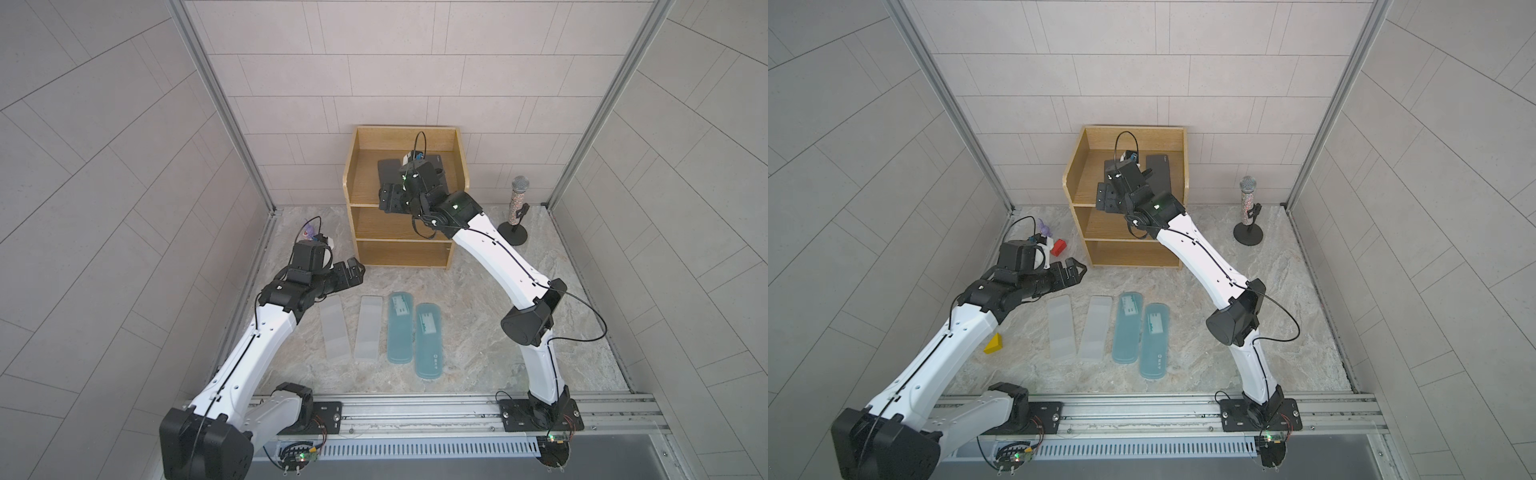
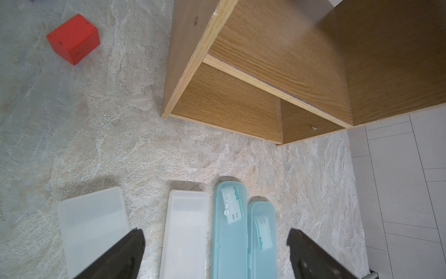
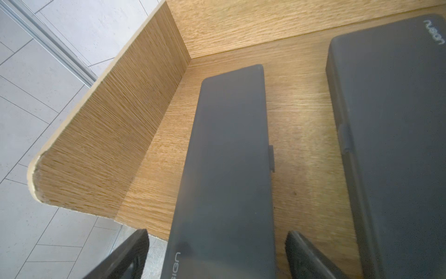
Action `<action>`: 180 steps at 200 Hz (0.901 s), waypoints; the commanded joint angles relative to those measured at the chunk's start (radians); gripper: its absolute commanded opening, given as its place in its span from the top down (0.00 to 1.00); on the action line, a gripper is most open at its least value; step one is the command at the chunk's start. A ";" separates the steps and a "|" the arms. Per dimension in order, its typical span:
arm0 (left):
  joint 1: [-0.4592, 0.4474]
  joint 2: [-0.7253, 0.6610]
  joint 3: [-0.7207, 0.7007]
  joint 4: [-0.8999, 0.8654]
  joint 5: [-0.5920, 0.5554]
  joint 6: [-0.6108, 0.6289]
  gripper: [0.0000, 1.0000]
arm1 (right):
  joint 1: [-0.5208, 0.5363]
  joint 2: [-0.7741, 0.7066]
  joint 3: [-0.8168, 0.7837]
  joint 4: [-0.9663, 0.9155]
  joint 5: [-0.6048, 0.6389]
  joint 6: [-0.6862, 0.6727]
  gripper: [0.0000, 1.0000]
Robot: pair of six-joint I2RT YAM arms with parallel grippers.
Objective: Place the pencil cases on the shelf according to color
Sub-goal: Place the pencil case on the shelf.
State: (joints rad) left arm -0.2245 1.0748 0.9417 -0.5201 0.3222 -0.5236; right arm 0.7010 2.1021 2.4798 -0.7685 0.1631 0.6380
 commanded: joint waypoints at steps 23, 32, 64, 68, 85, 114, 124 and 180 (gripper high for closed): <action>0.007 -0.019 -0.012 0.016 0.005 0.002 0.00 | -0.002 -0.053 0.012 0.101 -0.039 -0.057 0.04; 0.008 -0.022 -0.012 0.013 0.000 0.004 0.00 | -0.002 -0.077 -0.018 0.133 -0.041 -0.065 0.04; 0.010 -0.038 -0.020 0.017 -0.022 -0.001 0.00 | 0.005 -0.171 -0.117 0.189 -0.074 -0.100 0.04; 0.011 -0.038 -0.022 0.019 -0.023 -0.003 0.00 | 0.008 -0.184 -0.128 0.189 -0.082 -0.108 0.04; 0.018 -0.035 -0.021 0.023 -0.021 -0.004 0.00 | 0.028 -0.252 -0.197 0.198 -0.098 -0.145 0.04; 0.033 -0.025 -0.012 0.011 -0.016 0.003 0.00 | 0.060 -0.403 -0.413 0.248 -0.104 -0.149 0.04; 0.033 -0.029 -0.015 0.014 -0.018 0.004 0.00 | 0.067 -0.476 -0.530 0.302 -0.110 -0.142 0.05; 0.036 -0.026 -0.018 0.003 -0.043 0.017 0.00 | 0.075 -0.829 -1.064 0.465 -0.091 -0.060 0.08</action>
State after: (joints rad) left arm -0.1955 1.0542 0.9306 -0.5133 0.3027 -0.5228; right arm 0.7776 1.3697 1.5417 -0.3607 0.0513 0.5362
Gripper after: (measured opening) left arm 0.997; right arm 0.926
